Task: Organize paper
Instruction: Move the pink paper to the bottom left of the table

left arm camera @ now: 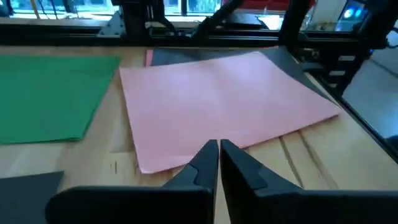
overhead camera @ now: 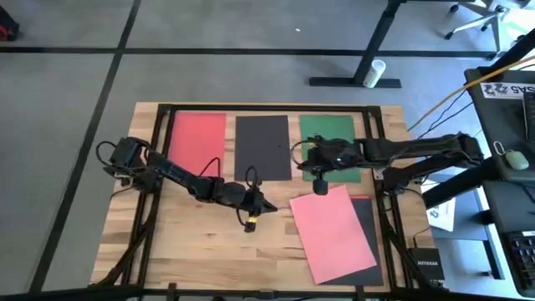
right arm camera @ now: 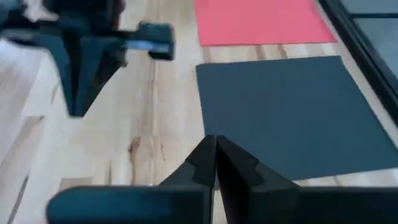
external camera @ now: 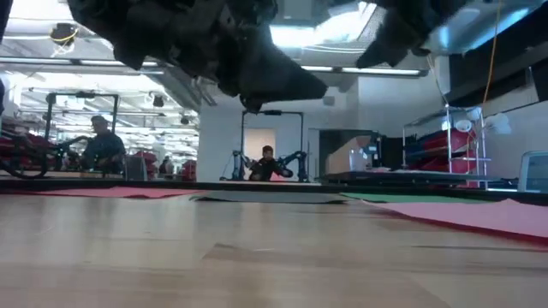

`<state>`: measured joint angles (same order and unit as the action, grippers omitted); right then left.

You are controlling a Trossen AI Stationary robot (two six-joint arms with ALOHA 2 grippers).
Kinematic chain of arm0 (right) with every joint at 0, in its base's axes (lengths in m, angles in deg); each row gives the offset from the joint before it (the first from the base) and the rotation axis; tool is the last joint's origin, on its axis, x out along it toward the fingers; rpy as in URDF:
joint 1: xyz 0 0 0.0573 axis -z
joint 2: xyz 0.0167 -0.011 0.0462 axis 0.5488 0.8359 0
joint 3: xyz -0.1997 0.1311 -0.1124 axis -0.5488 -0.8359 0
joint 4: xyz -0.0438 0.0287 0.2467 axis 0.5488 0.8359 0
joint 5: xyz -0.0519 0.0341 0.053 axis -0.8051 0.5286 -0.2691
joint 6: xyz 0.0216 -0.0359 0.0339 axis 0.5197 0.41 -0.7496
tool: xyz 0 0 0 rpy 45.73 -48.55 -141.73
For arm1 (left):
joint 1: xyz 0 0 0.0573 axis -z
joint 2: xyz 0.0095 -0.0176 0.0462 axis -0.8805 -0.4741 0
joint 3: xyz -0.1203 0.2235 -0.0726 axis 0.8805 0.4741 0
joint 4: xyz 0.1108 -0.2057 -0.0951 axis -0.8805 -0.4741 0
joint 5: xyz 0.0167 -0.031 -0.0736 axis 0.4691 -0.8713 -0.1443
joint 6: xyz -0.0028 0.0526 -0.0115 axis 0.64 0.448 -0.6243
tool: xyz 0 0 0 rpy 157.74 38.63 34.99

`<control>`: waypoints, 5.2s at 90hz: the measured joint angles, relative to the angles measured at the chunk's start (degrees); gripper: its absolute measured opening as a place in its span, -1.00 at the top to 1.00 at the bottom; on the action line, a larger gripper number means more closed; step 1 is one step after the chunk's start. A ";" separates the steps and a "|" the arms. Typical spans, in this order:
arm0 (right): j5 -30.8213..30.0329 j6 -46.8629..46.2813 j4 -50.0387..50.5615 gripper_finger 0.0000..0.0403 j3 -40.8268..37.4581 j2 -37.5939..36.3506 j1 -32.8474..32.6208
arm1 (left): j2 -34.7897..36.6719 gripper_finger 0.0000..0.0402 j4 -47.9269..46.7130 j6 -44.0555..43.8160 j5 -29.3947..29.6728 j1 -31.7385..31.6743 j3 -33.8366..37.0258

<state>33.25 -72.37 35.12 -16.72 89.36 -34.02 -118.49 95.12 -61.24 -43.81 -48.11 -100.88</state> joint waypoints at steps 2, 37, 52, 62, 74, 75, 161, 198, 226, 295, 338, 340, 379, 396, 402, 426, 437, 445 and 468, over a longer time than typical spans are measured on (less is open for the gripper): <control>-0.82 -0.45 -1.83 1.00 -1.55 -0.93 0.02 | -0.54 1.00 -0.65 0.05 -0.02 -0.07 -0.77; -20.75 -7.52 -9.36 1.00 -12.37 -6.32 0.02 | -14.44 1.00 -16.62 5.83 -0.02 -0.40 -19.64; -23.32 -7.45 -8.31 1.00 -12.37 -6.57 0.02 | -19.41 1.00 -18.98 6.12 0.02 -1.03 -24.67; -23.40 -7.44 -7.40 1.00 -12.35 -8.35 0.02 | -21.13 1.00 -18.89 7.02 1.40 -1.73 -26.43; -23.47 -6.29 -7.04 1.00 -12.35 -11.93 0.02 | -22.13 1.00 -18.73 8.37 2.11 -2.84 -27.72; -23.48 -6.18 -6.98 1.00 -12.35 -12.30 0.02 | -22.13 1.00 -18.78 8.46 2.10 -2.91 -27.72; -25.30 -4.93 -0.82 1.00 -12.33 -20.99 0.02 | -16.14 1.00 -46.60 14.66 8.72 -2.70 -27.19; -25.29 -4.95 -0.82 1.00 -12.33 -20.97 0.02 | -10.40 1.00 -35.90 11.60 -1.71 -0.23 -27.45; -25.29 -4.95 -0.91 1.00 -12.33 -20.95 0.02 | -18.48 1.00 -30.33 8.93 -2.02 -0.21 -27.37; -25.29 -4.60 -0.67 1.00 -12.33 -20.96 0.02 | -22.94 1.00 -26.11 6.73 -7.97 -0.94 -27.59; -25.27 -4.53 0.47 1.00 -12.33 -20.97 0.01 | -17.28 1.00 -44.29 7.76 -7.91 -0.08 -27.55; -25.25 -4.53 0.47 1.00 -12.33 -20.96 0.01 | -17.04 1.00 -45.45 7.64 -7.91 0.03 -27.55; -24.79 -4.53 1.00 1.00 -12.31 -20.96 0.01 | -11.12 1.00 -55.69 4.39 -3.17 2.77 -27.40; -24.79 -4.53 0.90 1.00 -12.31 -20.97 0.00 | -5.15 1.00 -57.73 0.27 -2.00 2.83 -27.40; -24.79 -4.53 0.67 1.00 -12.31 -20.97 0.02 | -3.79 1.00 -57.02 -1.88 -2.24 3.36 -27.49; -24.79 -4.86 -1.26 1.00 -10.69 -20.95 0.00 | -8.35 1.00 -49.63 -6.95 -5.73 6.96 -27.48; -24.79 -4.38 -0.79 1.00 -8.87 -20.95 0.00 | -11.23 1.00 -42.75 -9.12 -7.13 7.41 -27.46; -24.79 -3.13 -0.75 1.00 -7.53 -20.95 0.02 | -12.85 1.00 -39.37 -10.96 -8.32 7.44 -27.46; -23.84 -0.62 -0.29 1.00 -5.62 -20.95 0.01 | -19.10 1.00 -36.86 -17.40 -8.54 9.46 -27.45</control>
<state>9.41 -73.00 34.83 -22.34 68.41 -34.01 -137.59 58.26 -78.64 -52.36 -38.65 -128.33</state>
